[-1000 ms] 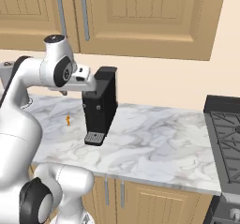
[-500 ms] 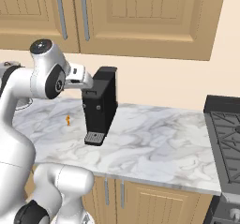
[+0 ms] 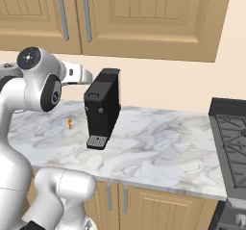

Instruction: Retrieve the tupperware from the cabinet, then place the raw meat into the tupperware to avoid contamination.

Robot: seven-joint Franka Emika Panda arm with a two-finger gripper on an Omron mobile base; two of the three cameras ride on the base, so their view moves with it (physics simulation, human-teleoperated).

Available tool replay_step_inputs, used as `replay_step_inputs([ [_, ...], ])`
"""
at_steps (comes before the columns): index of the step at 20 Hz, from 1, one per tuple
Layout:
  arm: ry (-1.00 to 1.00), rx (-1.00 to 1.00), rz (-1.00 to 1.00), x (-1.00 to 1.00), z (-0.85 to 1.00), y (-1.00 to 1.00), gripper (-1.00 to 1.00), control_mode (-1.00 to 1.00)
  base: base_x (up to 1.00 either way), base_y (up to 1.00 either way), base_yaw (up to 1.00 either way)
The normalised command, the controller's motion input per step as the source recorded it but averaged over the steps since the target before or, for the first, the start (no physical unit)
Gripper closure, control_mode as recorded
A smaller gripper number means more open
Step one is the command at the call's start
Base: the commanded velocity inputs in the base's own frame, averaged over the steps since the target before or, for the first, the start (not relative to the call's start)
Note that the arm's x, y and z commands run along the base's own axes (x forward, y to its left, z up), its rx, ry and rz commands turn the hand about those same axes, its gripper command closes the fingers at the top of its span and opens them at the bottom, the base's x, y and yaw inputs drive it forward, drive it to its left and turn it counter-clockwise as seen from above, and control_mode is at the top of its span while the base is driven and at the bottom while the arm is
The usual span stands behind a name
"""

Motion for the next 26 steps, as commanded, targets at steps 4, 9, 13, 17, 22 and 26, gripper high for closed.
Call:
replay_step_inputs([
  [4,-0.21,0.00,0.00,-0.05,0.32,0.00,-1.00,-1.00,0.00,0.00,0.00],
  [9,-0.19,0.00,0.00,-0.05,0.32,0.00,-1.00,-1.00,0.00,0.00,0.00],
  [13,-0.18,0.00,0.00,0.00,0.33,0.00,-1.00,-1.00,0.00,0.00,0.00],
  [17,-0.19,0.00,0.00,0.00,0.34,0.00,-1.00,-1.00,0.00,0.00,0.00],
  [22,-0.18,0.00,0.00,0.00,0.35,0.00,-1.00,-1.00,0.00,0.00,0.00],
  [26,-0.17,0.00,0.02,0.00,0.28,-0.04,-1.00,-1.00,0.00,0.00,0.00],
])
